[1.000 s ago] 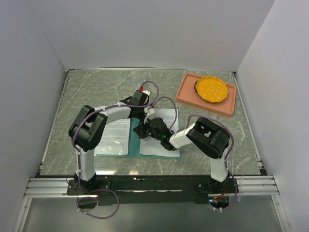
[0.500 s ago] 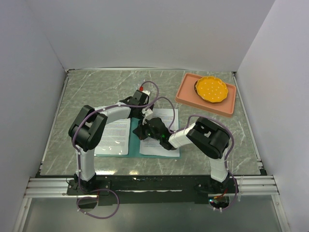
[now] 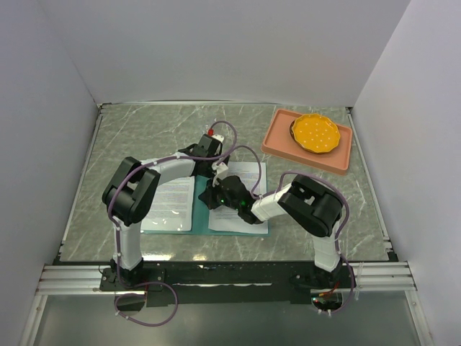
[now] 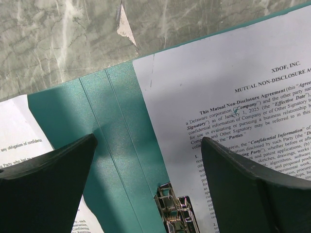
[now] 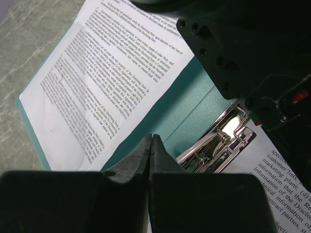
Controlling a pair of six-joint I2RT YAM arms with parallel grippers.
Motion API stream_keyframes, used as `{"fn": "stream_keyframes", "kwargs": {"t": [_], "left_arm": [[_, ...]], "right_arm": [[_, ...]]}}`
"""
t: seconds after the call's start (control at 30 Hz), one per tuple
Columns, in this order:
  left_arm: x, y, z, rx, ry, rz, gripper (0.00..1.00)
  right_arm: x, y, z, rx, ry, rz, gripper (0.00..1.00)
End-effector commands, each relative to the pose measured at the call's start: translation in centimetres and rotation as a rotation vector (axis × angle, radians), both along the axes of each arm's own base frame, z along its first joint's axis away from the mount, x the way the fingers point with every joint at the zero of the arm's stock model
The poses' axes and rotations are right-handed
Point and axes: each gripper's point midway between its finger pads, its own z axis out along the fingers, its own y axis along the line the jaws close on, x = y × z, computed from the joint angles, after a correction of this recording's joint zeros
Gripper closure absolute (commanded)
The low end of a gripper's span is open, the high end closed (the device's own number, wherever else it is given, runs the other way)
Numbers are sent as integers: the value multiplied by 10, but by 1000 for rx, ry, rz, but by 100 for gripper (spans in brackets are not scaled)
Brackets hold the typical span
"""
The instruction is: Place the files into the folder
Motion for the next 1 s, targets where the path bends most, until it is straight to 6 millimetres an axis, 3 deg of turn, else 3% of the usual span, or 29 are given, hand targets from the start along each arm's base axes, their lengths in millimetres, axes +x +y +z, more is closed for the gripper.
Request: {"fn": "stream_keyframes", "kwargs": {"t": [0.0, 0.97], "left_arm": [[-43, 29, -56, 151, 182, -3, 3], [-47, 34, -57, 157, 186, -14, 2]], "right_arm": [[-31, -27, -54, -160, 134, 10, 100], [-28, -45, -90, -66, 286, -82, 100]]}}
